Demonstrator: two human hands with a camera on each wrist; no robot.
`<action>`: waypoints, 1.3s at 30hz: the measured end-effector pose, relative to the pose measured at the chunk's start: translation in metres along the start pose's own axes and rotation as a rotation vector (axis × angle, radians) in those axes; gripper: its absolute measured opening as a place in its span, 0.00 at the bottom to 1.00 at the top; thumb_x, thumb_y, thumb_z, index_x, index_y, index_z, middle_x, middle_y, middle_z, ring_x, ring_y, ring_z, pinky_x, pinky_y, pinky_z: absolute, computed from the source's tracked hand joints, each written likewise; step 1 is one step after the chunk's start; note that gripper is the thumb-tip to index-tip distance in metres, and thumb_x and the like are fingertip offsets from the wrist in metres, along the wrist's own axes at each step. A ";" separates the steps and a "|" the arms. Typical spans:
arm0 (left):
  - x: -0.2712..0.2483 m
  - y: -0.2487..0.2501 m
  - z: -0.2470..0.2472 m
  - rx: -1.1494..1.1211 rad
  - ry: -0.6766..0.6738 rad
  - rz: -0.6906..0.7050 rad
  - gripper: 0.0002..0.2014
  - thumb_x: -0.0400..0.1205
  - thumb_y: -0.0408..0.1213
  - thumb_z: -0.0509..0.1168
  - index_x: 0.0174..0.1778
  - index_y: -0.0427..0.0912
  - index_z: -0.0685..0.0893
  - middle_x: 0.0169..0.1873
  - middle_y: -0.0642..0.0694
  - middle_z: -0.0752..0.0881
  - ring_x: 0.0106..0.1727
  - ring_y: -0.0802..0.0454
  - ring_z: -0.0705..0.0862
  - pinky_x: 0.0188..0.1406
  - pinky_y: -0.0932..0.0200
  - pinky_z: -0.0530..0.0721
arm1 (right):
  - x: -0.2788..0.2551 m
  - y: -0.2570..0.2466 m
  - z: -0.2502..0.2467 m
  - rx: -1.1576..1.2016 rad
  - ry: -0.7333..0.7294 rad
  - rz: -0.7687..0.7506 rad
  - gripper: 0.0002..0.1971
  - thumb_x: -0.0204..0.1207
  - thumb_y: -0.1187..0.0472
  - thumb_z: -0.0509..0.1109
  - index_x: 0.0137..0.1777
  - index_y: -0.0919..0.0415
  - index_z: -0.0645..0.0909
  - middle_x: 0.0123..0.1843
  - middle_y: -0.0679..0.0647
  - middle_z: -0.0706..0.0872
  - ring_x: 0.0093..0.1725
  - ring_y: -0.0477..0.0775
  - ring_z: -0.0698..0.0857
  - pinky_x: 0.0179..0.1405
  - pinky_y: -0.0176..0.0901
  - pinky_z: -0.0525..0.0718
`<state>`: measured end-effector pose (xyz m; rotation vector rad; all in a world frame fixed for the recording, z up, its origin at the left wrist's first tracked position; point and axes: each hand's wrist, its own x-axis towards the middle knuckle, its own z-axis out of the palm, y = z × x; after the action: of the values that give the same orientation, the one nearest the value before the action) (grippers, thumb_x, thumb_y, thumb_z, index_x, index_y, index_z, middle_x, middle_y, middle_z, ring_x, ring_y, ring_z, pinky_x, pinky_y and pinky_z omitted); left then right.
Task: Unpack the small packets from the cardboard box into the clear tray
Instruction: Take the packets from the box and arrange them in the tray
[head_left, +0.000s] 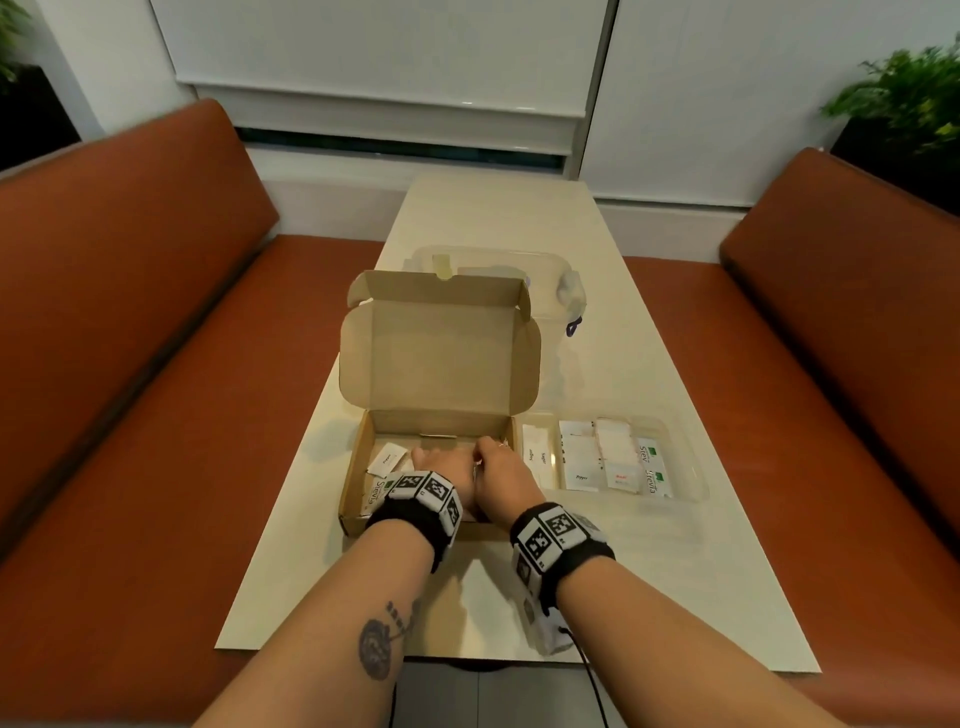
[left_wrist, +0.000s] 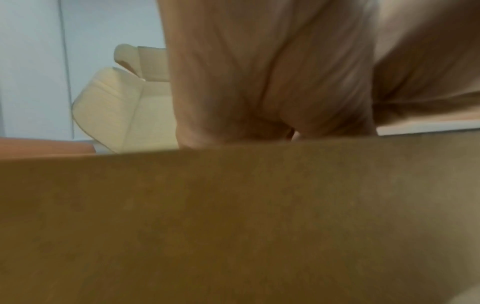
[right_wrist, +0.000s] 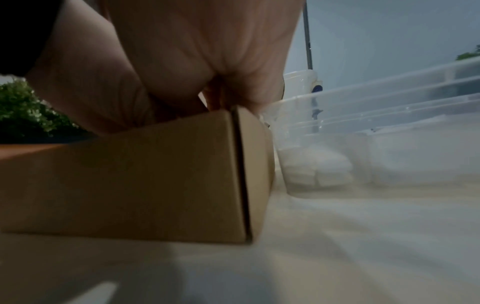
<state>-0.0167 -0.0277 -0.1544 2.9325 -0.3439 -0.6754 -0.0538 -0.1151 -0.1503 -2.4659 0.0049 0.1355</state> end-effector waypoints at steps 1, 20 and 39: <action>-0.001 0.001 -0.001 -0.007 -0.029 -0.002 0.22 0.75 0.45 0.70 0.65 0.50 0.77 0.54 0.48 0.86 0.64 0.45 0.79 0.71 0.42 0.59 | 0.000 0.000 -0.001 0.022 0.014 0.010 0.04 0.74 0.70 0.61 0.46 0.61 0.72 0.44 0.59 0.79 0.44 0.58 0.77 0.42 0.42 0.72; -0.011 -0.031 -0.024 -0.865 0.304 -0.009 0.15 0.72 0.38 0.77 0.52 0.39 0.86 0.45 0.45 0.88 0.44 0.50 0.83 0.38 0.60 0.75 | 0.006 -0.007 -0.017 0.393 0.263 0.056 0.13 0.80 0.67 0.62 0.63 0.57 0.77 0.54 0.52 0.84 0.53 0.49 0.83 0.55 0.41 0.83; -0.001 -0.038 -0.026 -1.752 0.215 -0.090 0.08 0.84 0.26 0.59 0.58 0.37 0.76 0.51 0.35 0.83 0.45 0.45 0.84 0.42 0.49 0.84 | 0.025 -0.018 -0.011 0.507 0.162 0.122 0.10 0.79 0.66 0.65 0.56 0.63 0.86 0.47 0.61 0.90 0.45 0.59 0.89 0.51 0.51 0.88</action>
<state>0.0015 0.0111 -0.1374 1.2875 0.3067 -0.3017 -0.0273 -0.1070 -0.1333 -1.9622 0.2319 -0.0142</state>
